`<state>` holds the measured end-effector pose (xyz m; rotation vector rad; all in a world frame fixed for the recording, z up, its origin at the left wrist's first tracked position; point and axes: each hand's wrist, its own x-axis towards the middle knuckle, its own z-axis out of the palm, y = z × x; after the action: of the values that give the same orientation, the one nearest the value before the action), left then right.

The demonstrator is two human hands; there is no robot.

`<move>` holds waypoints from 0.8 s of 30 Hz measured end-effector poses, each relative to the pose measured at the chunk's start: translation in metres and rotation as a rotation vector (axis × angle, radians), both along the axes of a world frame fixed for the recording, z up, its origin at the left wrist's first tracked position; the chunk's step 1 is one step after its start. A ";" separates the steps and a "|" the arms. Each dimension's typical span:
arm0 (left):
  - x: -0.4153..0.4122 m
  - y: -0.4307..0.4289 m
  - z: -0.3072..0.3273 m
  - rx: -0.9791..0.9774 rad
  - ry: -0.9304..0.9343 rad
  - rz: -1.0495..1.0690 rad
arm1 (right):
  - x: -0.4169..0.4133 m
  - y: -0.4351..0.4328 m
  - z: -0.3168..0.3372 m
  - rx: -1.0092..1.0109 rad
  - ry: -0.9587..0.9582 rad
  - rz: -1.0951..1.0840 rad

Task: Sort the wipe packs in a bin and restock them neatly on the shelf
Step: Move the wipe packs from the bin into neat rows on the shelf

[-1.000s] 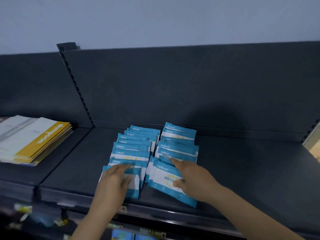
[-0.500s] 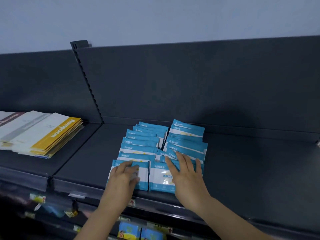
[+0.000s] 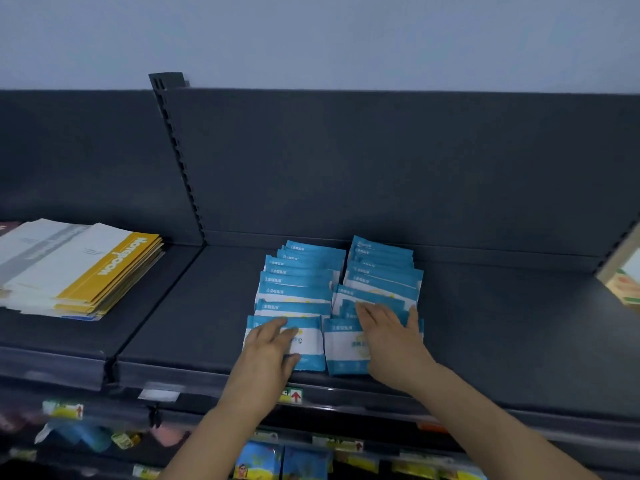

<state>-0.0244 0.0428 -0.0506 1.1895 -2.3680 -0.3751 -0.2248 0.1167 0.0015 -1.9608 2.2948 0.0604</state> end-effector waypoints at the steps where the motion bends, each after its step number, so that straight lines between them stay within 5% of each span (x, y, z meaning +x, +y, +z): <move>1: 0.003 0.000 -0.001 -0.011 0.005 -0.026 | 0.005 0.000 0.001 0.009 0.004 -0.045; 9: 0.055 0.008 0.001 -0.065 0.053 -0.080 | 0.045 0.013 -0.013 -0.256 0.126 -0.208; 17: 0.171 0.011 0.012 -0.172 -0.059 -0.065 | 0.153 -0.006 -0.016 -0.374 -0.157 0.138; 24: 0.337 0.033 0.011 -0.213 -0.180 0.303 | 0.311 -0.051 -0.011 -0.189 -0.285 0.487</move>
<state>0.3125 0.0756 -0.0395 1.4992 -2.2538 0.0858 0.0864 0.0657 -0.0099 -2.3955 1.6642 -0.3775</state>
